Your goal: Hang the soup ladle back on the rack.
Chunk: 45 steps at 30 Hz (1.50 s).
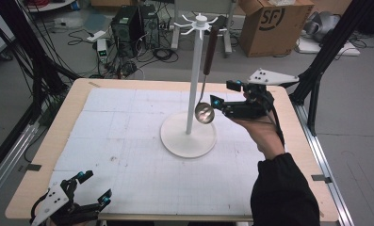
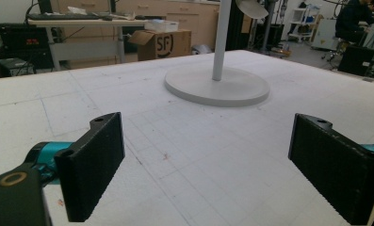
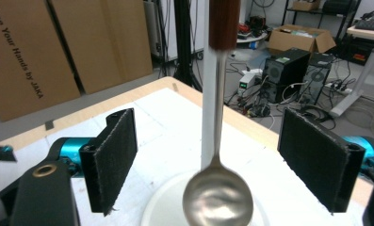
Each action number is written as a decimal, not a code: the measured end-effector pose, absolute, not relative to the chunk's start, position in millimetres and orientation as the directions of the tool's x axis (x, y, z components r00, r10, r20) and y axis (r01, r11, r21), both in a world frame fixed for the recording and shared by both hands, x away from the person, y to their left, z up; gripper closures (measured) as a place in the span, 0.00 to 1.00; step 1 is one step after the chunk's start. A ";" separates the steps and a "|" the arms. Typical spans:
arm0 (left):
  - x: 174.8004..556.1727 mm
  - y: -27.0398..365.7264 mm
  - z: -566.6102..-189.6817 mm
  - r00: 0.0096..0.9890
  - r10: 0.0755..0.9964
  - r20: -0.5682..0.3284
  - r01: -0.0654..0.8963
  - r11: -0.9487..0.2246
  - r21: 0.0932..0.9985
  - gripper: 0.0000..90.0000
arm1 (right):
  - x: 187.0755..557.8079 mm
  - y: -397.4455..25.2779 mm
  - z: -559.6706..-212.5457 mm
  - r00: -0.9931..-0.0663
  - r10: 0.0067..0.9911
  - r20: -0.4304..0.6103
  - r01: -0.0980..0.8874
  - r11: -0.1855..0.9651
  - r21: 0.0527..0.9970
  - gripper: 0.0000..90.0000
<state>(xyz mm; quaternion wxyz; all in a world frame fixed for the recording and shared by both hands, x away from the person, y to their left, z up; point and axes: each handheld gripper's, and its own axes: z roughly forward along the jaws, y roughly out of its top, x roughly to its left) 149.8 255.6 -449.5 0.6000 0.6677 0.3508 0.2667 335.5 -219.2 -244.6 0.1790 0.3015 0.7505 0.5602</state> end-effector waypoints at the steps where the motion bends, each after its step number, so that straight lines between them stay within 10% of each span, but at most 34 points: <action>1: 149.6 255.5 -449.5 0.609 0.790 -0.063 0.149 -0.035 0.988 0.13 | 332.2 -221.6 -248.1 -0.755 0.652 0.065 0.247 0.190 0.950 0.20; 45: 147.9 249.1 -447.9 0.622 0.780 -0.063 0.152 -0.041 0.988 0.13 | 228.8 -266.0 -365.3 -0.736 0.677 0.010 0.167 0.168 0.972 0.17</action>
